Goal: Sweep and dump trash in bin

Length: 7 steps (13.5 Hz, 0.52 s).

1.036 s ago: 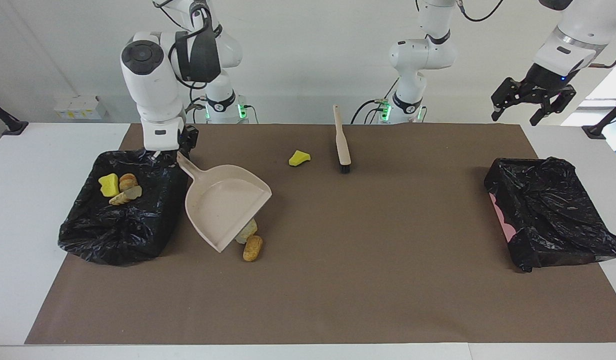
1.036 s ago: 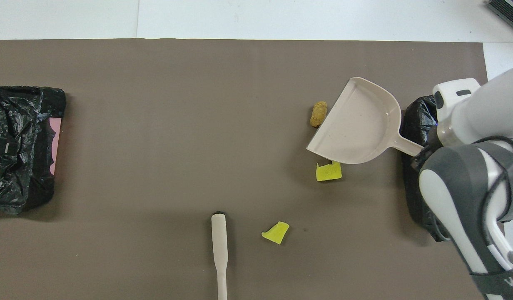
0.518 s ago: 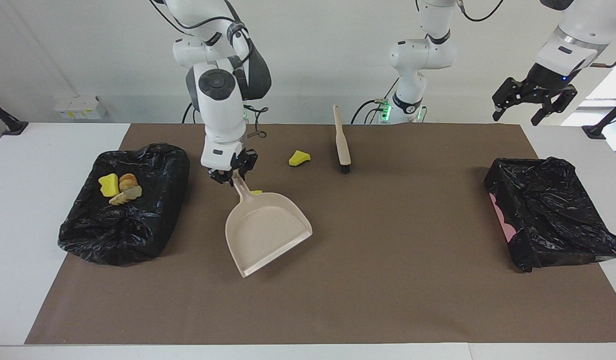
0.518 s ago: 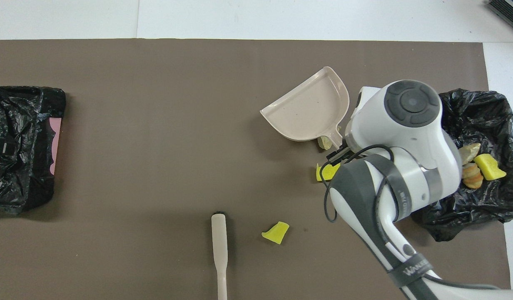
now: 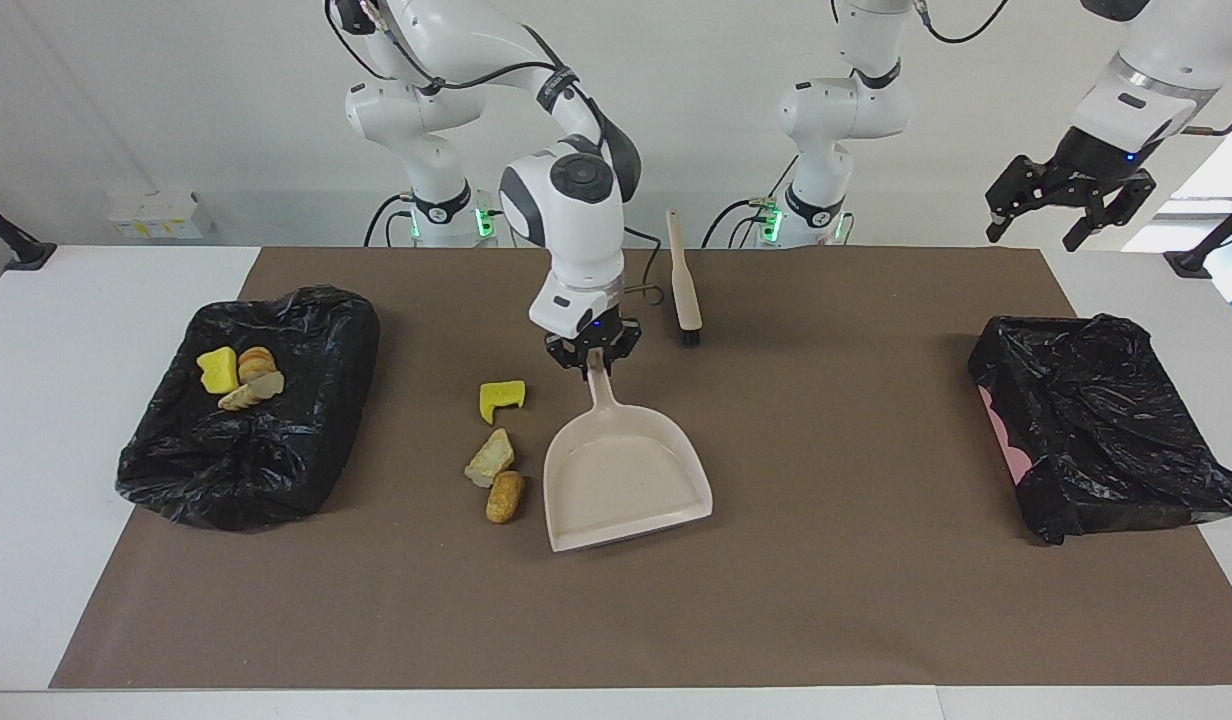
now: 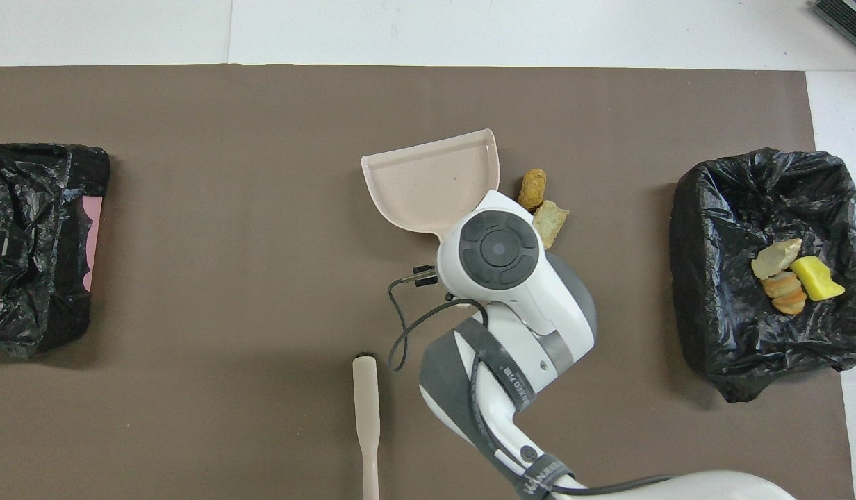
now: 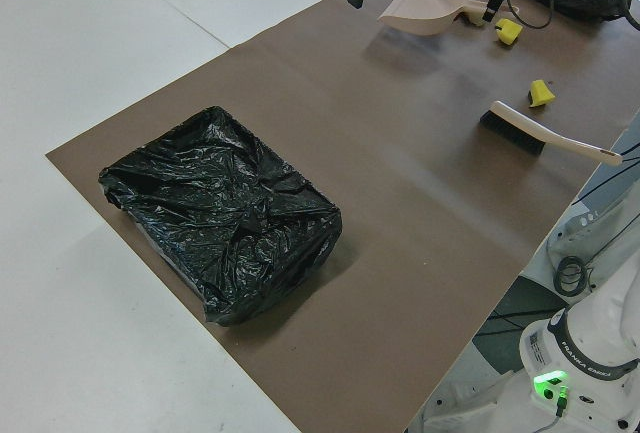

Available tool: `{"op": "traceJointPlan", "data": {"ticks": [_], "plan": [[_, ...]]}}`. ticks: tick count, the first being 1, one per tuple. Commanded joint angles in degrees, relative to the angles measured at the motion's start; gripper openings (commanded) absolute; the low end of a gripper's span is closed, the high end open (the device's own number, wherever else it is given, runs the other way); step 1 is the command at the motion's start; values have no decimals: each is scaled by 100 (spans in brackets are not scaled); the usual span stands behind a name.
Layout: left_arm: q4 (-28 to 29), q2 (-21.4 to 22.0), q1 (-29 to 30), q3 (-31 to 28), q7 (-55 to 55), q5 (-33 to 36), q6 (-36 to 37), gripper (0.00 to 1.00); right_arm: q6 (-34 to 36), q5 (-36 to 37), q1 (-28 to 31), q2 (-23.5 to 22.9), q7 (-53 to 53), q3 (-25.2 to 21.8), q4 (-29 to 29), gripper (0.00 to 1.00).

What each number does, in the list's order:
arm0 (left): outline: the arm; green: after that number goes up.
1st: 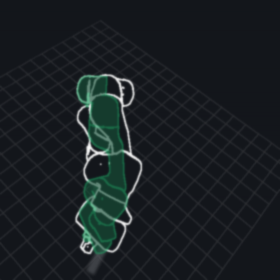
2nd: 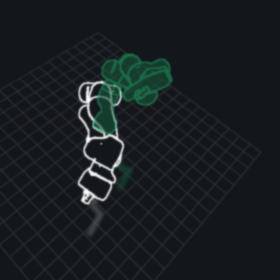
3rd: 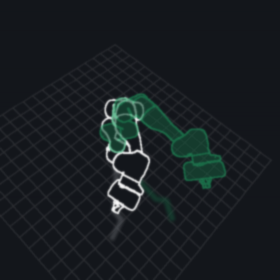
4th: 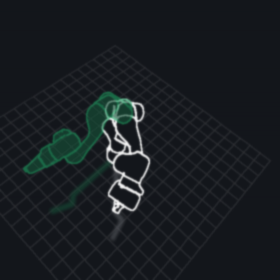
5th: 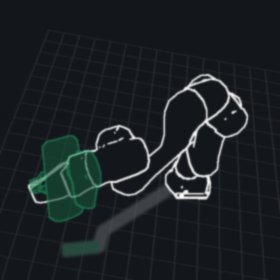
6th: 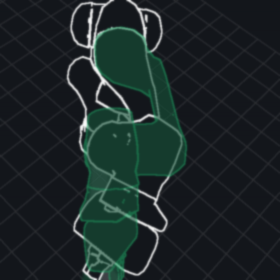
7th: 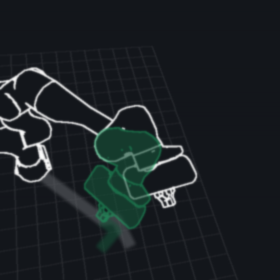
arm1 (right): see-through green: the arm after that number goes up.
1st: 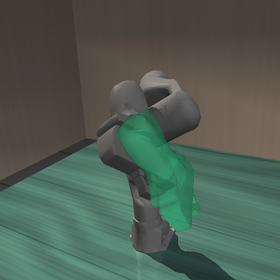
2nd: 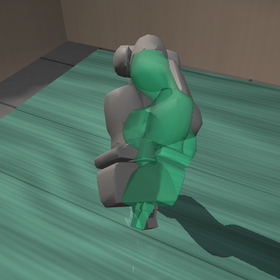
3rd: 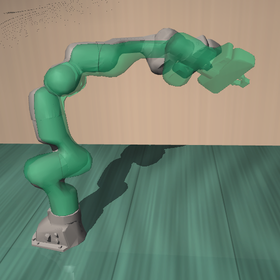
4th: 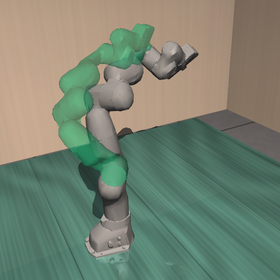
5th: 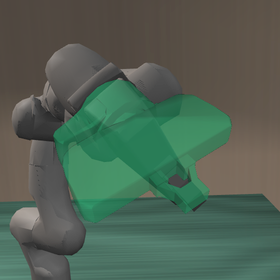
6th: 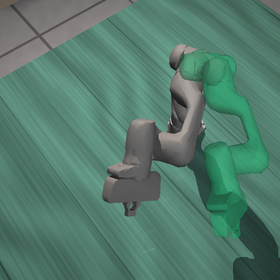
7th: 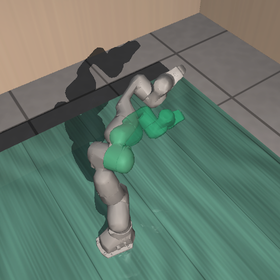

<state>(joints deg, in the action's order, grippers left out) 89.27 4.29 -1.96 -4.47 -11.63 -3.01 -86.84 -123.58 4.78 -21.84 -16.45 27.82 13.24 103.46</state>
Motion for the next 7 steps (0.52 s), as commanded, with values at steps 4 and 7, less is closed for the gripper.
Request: {"op": "traceJointPlan", "data": {"ticks": [4, 7], "plan": [[170, 142, -50, 34, -6, 90, -61, 100, -122, -109, -715, -1174, 1531, -23, -1256, 0], [170, 142, -15, 25, -6, 90, -61, 100, -149, -48, -822, -1413, 1998, -24, -1434, 0]]}}
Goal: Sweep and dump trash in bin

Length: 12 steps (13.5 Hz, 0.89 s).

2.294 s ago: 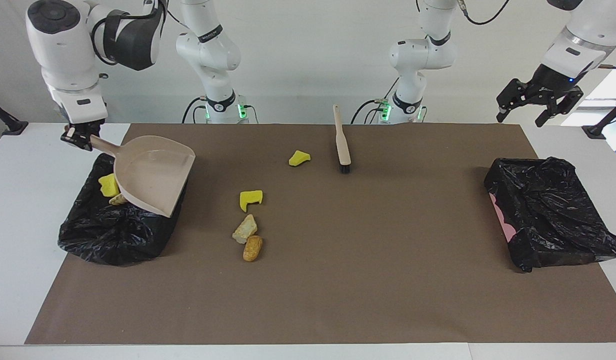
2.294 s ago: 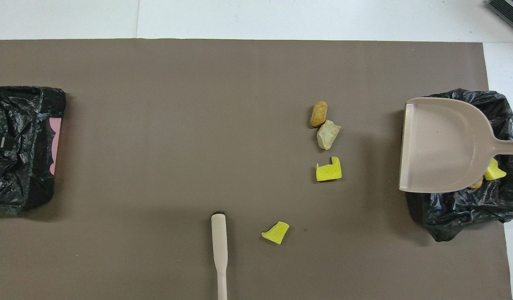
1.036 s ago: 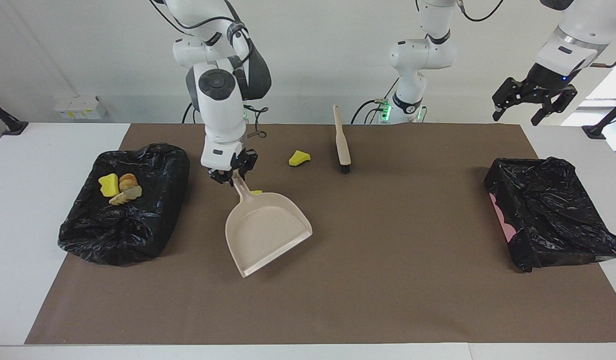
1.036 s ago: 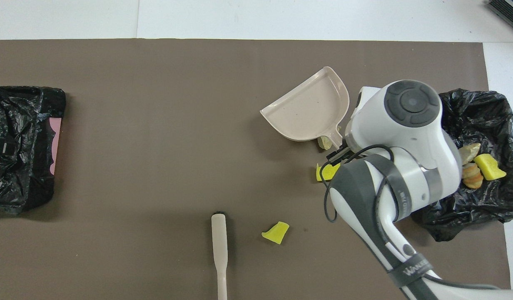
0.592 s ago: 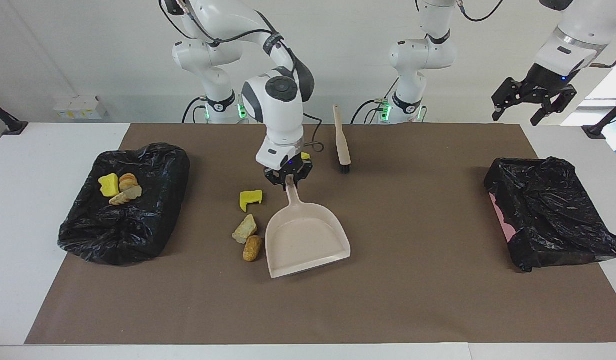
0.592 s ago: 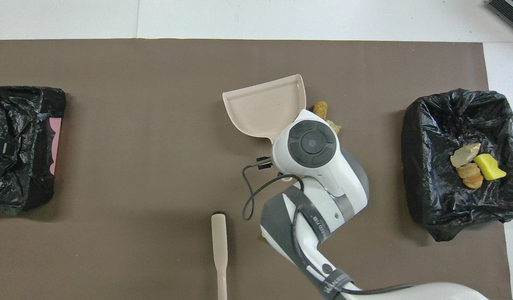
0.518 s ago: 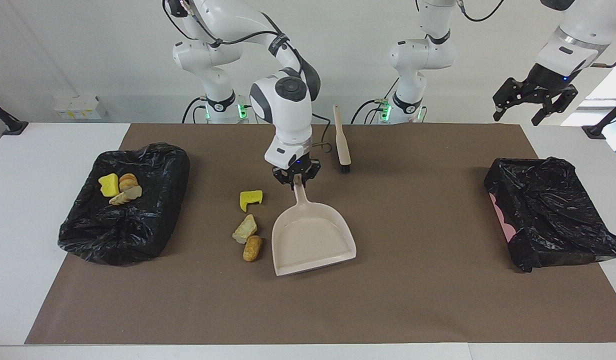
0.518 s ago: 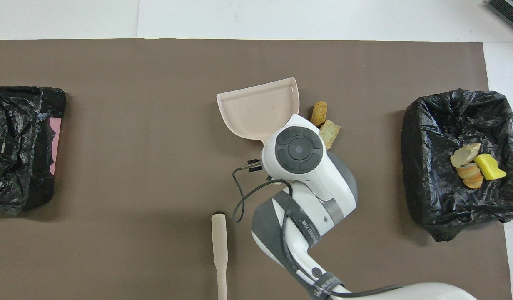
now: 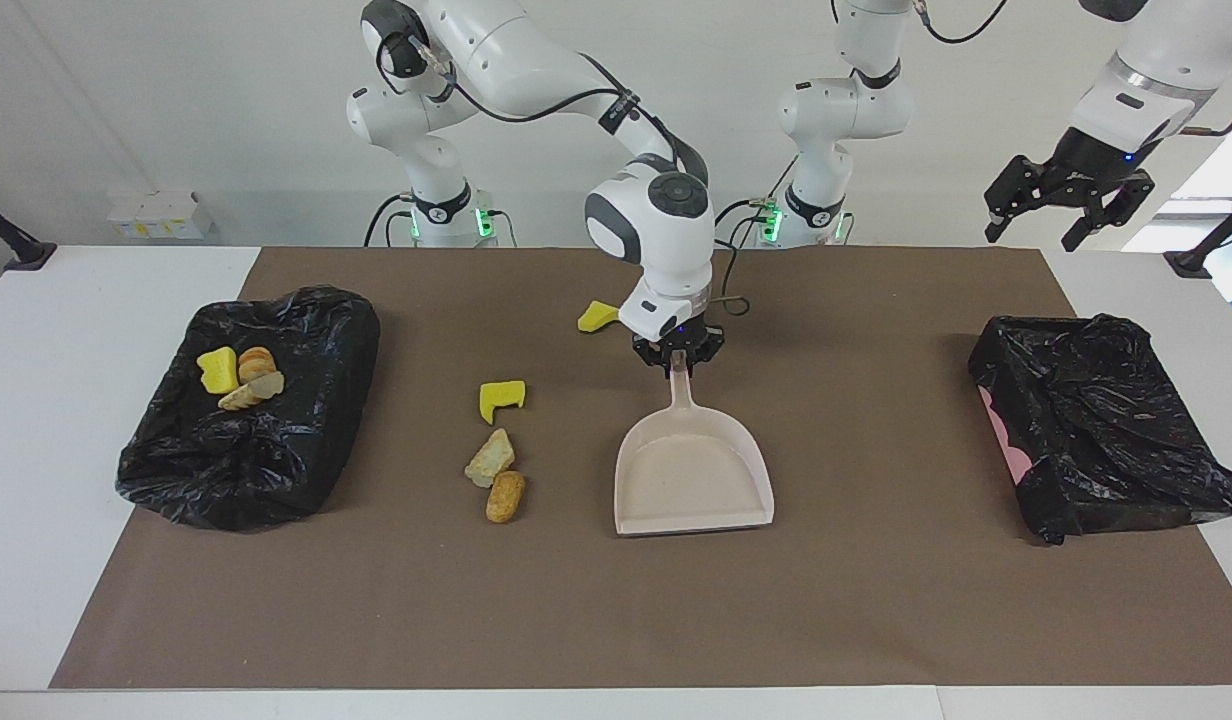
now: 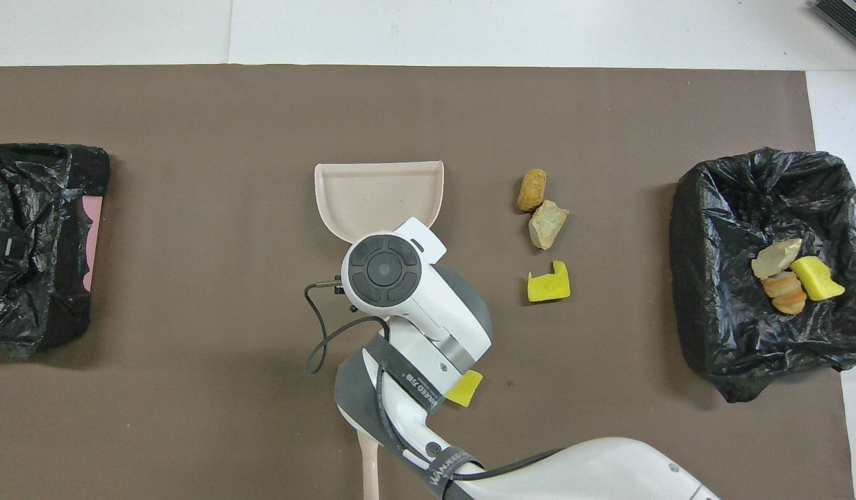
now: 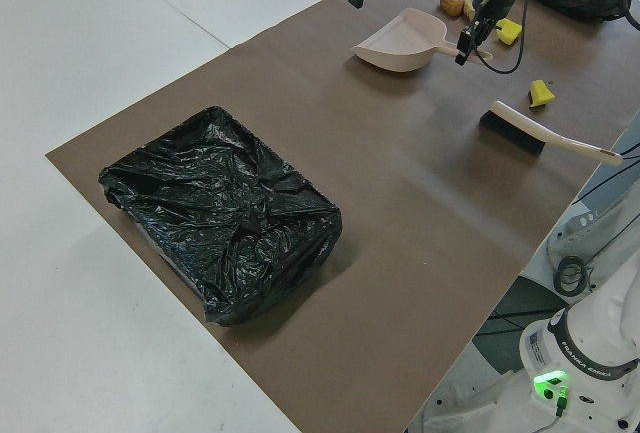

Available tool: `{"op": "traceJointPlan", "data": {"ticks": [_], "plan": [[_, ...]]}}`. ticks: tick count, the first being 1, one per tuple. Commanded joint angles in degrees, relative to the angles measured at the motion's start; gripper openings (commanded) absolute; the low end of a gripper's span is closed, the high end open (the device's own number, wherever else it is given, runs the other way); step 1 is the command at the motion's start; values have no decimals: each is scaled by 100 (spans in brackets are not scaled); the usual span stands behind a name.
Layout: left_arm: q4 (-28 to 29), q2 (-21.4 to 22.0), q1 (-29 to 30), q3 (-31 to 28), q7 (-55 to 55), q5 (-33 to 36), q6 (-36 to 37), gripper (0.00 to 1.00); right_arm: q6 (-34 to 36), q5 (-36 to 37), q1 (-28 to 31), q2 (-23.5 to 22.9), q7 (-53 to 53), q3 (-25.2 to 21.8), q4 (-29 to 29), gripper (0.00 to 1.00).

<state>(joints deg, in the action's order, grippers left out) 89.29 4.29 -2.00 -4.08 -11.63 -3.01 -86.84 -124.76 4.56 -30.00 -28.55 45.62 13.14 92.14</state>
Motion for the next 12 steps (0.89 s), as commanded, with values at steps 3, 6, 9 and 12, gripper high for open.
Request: {"op": "traceJointPlan", "data": {"ticks": [3, 6, 9, 12], "plan": [[168, 142, -11, -13, -6, 90, -61, 100, -40, 27, 21, -160, 220, -13, -311, 100], [168, 142, -11, -13, -6, 90, -61, 100, 293, -113, 56, 270, 132, -4, -154, 100], [168, 142, -11, -13, -6, 90, -61, 100, 1013, -368, -14, 674, 158, 189, 57, 100], [168, 142, -64, 30, -6, 90, -44, 100, 1252, -631, -84, 1341, 272, 505, 864, 100]]}}
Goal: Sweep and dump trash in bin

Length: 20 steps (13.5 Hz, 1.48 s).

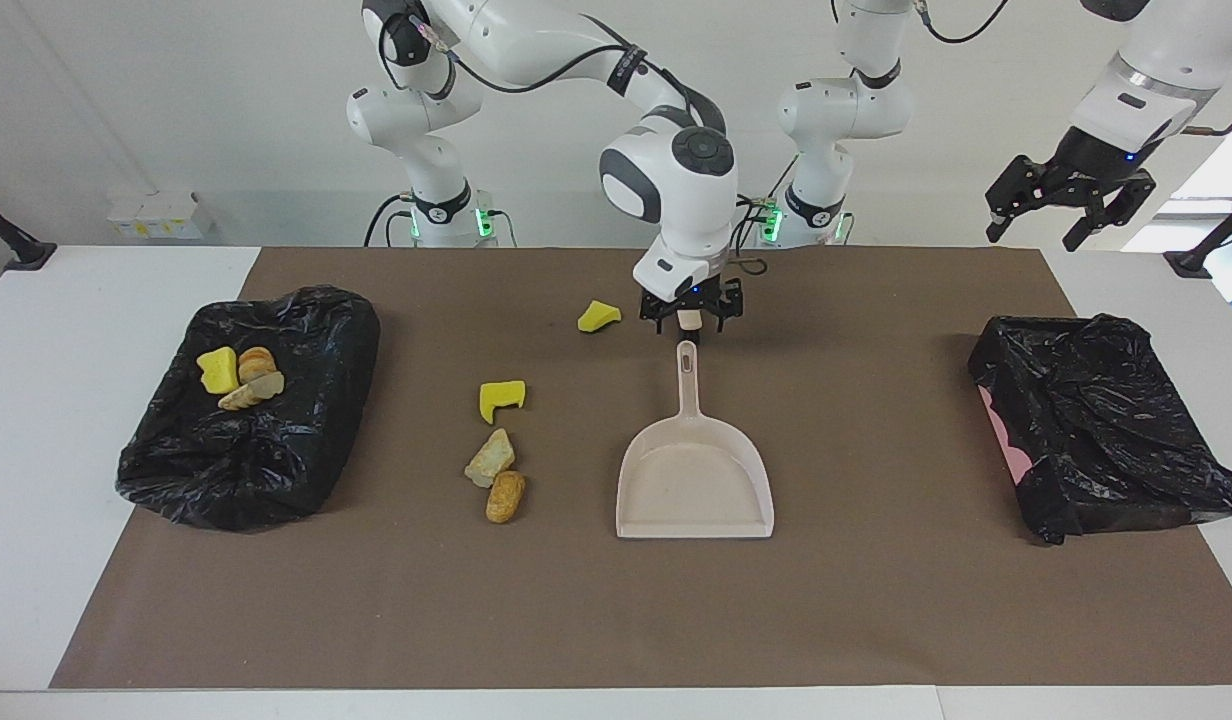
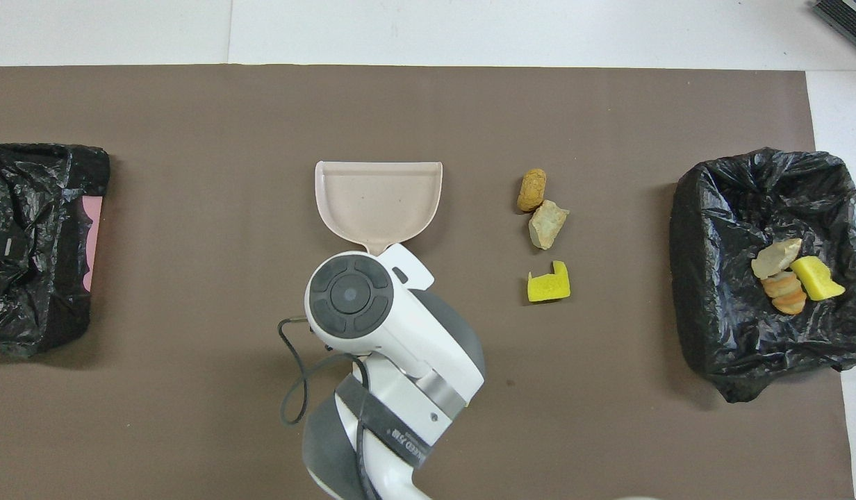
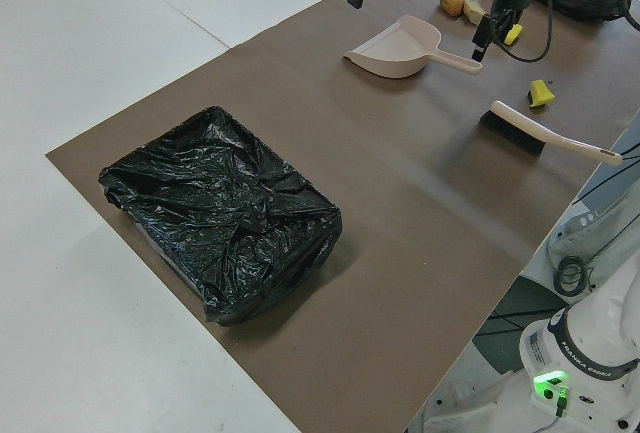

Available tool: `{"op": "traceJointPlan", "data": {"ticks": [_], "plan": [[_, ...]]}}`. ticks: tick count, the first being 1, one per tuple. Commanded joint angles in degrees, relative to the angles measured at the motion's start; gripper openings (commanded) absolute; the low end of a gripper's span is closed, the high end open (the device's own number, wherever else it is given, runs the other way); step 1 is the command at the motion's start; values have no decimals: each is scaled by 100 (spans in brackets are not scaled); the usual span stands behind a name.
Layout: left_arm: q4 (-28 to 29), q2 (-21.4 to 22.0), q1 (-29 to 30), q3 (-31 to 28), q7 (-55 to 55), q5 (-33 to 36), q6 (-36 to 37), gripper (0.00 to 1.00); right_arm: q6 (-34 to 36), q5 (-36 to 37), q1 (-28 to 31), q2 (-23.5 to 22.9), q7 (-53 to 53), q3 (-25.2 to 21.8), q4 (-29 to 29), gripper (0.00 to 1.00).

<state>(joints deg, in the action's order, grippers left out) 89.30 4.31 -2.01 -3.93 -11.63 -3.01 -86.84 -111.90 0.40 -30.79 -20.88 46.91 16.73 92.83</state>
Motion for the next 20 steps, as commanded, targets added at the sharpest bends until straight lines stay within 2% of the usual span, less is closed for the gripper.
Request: {"op": "traceJointPlan", "data": {"ticks": [1, 5, 8, 11, 14, 17, 18, 20], "plan": [[193, 166, -54, 32, 47, 90, -26, 100, -69, -251, -128, 794, 134, 207, 1146, 100], [246, 97, -483, 103, 143, 81, -420, 100, -157, -979, -454, 1331, 107, 216, 2001, 100], [456, -131, -1185, 112, 958, 81, -982, 100, -638, -1261, -691, 1429, 177, 216, 2511, 98], [702, -448, -1810, 112, 1662, 81, -1642, 100, -1140, -1288, -806, 1377, 186, 216, 2881, 83], [992, -798, -2346, 112, 2286, 81, -2248, 100, -1185, -1297, -902, 1297, 213, 216, 2934, 67], [1177, -1281, -2803, 103, 2700, 90, -2828, 100, -1176, -1445, -920, 1306, 134, 216, 2943, 58], [1178, -1571, -2970, 94, 2954, 90, -3082, 100, -1176, -1560, -929, 1324, 134, 216, 2978, 58], [1326, -1697, -3112, 103, 3123, 99, -3391, 100, -1150, -1596, -1017, 1385, 125, 216, 3083, 58]]}}
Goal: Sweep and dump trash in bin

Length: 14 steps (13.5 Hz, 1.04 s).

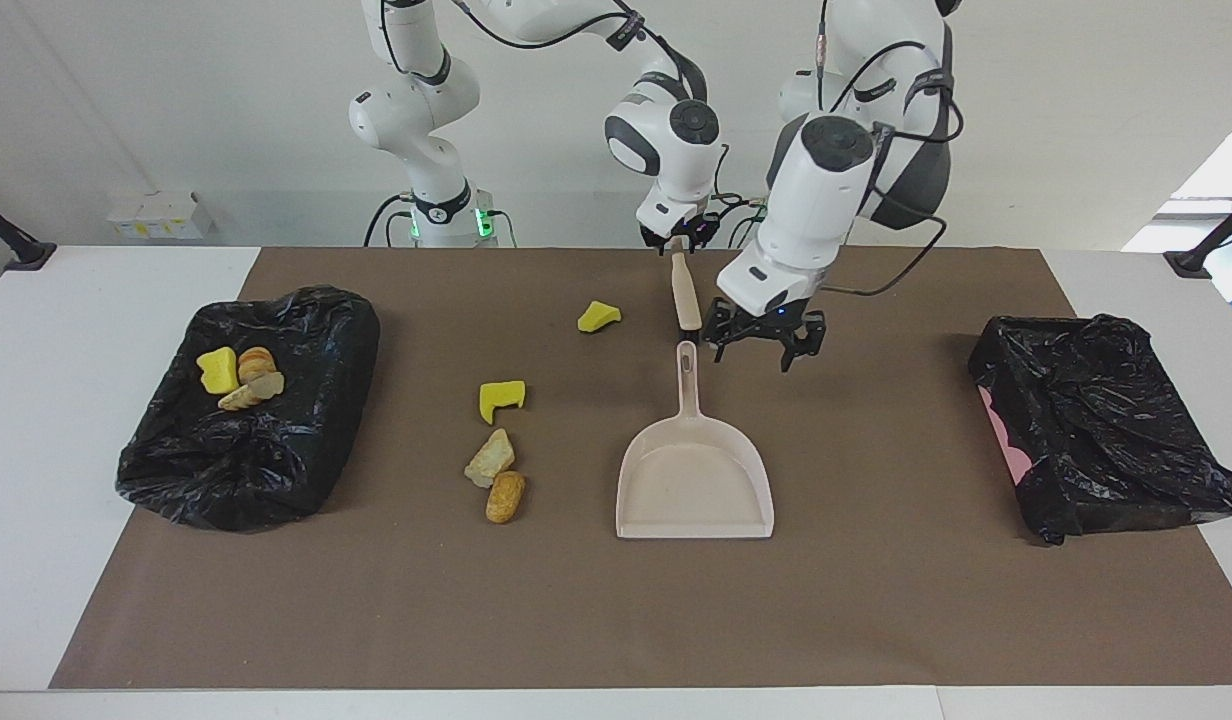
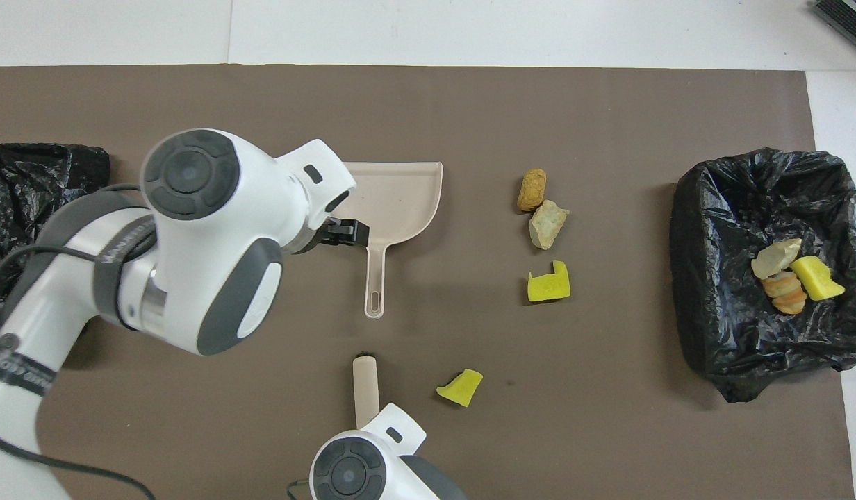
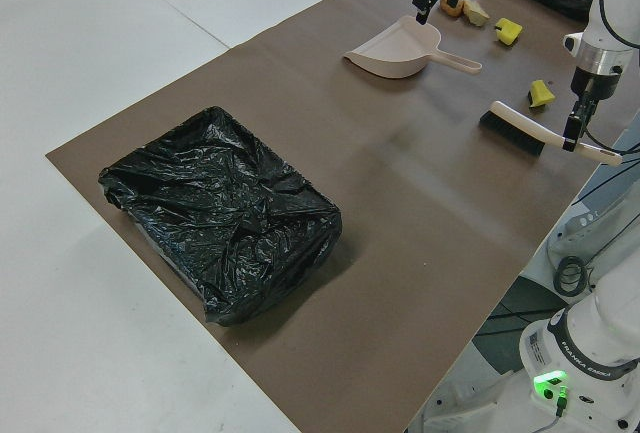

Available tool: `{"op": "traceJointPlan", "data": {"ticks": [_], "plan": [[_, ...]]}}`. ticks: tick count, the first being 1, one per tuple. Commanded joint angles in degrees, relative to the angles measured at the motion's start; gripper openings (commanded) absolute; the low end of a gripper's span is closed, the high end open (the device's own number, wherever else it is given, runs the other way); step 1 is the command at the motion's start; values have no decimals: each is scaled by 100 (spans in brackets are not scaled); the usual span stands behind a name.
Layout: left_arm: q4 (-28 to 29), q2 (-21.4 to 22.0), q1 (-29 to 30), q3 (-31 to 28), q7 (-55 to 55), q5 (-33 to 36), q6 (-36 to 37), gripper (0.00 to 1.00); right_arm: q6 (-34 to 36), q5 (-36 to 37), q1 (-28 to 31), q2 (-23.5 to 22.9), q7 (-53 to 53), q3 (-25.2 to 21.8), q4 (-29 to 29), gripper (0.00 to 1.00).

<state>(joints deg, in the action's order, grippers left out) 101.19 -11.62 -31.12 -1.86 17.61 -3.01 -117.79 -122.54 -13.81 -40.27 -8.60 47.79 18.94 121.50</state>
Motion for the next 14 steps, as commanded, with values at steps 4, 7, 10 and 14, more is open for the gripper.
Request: {"op": "traceJointPlan", "data": {"ticks": [4, 7, 10, 14], "plan": [[743, -218, -482, -104, 287, 90, -867, 100, -60, -227, -69, 210, 11, -4, 278, 13], [1069, -86, -588, -95, 392, 90, -912, 100, 106, -254, -43, 157, 81, -4, 147, 0], [1149, -68, -580, -95, 436, 81, -1000, 99, 527, -254, 88, 384, 125, -48, 76, 0], [1385, 37, -588, -86, 436, 72, -1026, 95, 1424, -236, 966, 1122, -59, -66, 67, 0]]}}
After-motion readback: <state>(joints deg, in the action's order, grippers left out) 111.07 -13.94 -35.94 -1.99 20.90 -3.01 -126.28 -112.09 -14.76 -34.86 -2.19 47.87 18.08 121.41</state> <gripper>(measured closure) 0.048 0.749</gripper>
